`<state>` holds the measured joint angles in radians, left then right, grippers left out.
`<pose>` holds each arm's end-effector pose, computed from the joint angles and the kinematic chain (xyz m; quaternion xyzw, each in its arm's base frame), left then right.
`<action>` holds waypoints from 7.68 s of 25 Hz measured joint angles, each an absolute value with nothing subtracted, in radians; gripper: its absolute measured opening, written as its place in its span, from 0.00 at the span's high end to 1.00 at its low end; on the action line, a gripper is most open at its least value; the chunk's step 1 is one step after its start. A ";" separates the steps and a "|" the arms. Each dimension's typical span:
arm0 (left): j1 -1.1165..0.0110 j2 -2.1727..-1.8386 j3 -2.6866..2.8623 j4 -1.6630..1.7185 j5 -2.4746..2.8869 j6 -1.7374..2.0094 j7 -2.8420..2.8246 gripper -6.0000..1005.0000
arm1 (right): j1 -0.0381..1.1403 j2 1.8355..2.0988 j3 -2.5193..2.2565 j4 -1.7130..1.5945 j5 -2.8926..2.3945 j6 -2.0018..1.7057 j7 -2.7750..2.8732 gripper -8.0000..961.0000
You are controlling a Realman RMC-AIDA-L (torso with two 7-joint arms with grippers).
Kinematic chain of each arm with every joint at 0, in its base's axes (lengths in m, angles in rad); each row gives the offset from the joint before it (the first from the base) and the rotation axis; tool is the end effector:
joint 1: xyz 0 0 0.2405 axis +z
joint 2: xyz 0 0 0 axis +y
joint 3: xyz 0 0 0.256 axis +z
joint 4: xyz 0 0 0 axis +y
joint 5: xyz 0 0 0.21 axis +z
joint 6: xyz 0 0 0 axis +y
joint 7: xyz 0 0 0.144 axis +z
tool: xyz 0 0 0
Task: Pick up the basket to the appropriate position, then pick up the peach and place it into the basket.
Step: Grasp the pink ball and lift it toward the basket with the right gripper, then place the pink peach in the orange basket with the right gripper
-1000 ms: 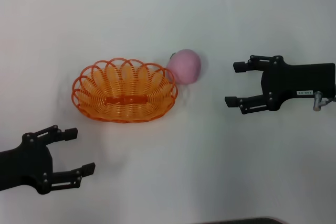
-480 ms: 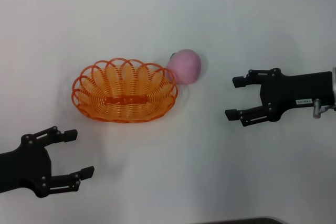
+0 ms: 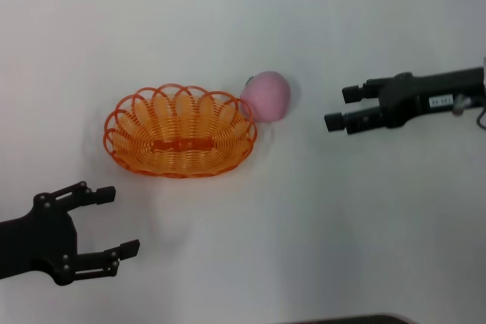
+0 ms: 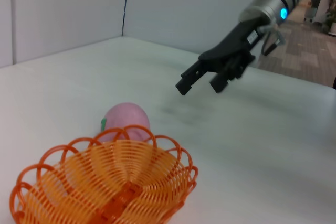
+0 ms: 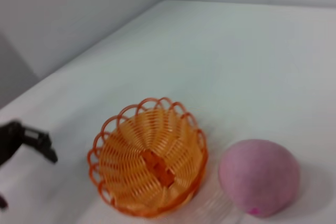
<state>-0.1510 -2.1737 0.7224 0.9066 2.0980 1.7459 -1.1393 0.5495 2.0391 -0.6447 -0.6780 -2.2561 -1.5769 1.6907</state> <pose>-0.3204 0.2097 -0.0051 -0.9581 -0.1752 -0.1910 0.1219 0.2895 0.3242 0.0088 -0.9204 0.3551 0.1410 0.0828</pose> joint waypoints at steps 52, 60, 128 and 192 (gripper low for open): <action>-0.148 -2.171 0.675 0.882 2.064 1.788 -1.096 0.12 | 0.851 2.112 -1.383 -1.053 -2.594 -1.423 2.003 0.01; -0.147 -2.171 0.672 0.884 2.067 1.798 -1.098 0.12 | 0.857 2.108 -1.467 -0.977 -2.561 -1.326 2.023 0.02; -0.141 -2.169 0.643 0.927 2.088 1.832 -1.124 0.13 | 0.841 2.098 -1.458 -1.039 -2.614 -1.375 2.111 0.77; -0.156 -2.169 0.644 0.908 2.086 1.830 -1.160 0.13 | 0.814 2.104 -1.638 -1.185 -2.319 -1.338 2.063 0.73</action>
